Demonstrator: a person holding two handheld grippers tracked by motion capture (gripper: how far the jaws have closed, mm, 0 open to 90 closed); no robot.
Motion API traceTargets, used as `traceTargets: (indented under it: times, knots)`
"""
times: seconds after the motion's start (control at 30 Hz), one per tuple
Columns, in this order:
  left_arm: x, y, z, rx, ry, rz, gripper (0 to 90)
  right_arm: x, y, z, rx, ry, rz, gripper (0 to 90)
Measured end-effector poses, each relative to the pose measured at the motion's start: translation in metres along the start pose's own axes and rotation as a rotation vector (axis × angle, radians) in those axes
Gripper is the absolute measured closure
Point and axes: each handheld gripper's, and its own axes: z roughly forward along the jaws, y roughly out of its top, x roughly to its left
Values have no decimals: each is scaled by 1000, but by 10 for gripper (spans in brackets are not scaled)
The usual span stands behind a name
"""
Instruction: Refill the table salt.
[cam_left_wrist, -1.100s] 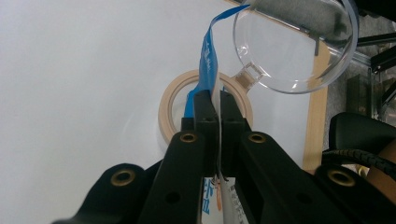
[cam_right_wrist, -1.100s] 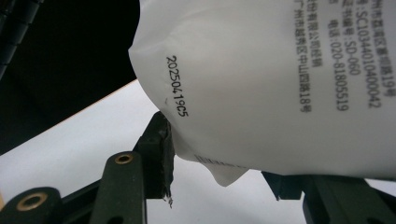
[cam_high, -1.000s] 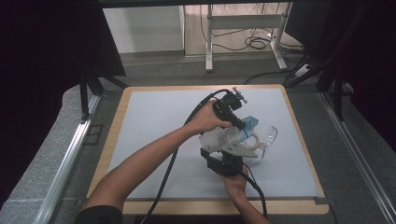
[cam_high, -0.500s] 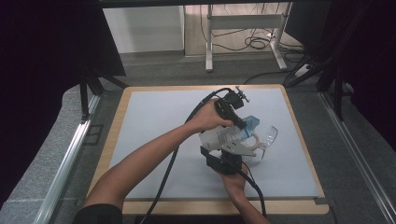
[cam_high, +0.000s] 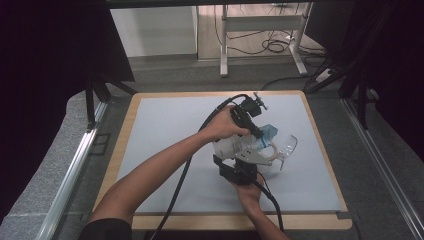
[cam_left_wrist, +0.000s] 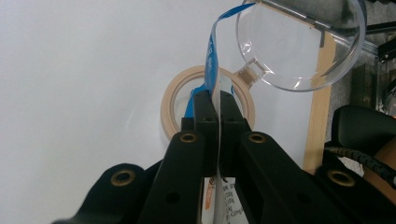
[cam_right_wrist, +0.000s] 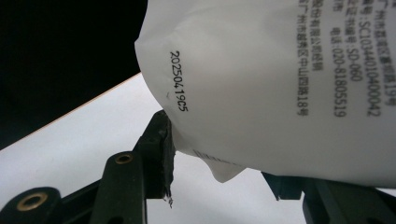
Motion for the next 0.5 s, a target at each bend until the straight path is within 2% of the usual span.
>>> traceTargets:
  times: [0.5]
  knots:
    - [-4, 5, -4, 7, 2, -3, 900, 0, 7, -7, -16, 34, 29, 508]
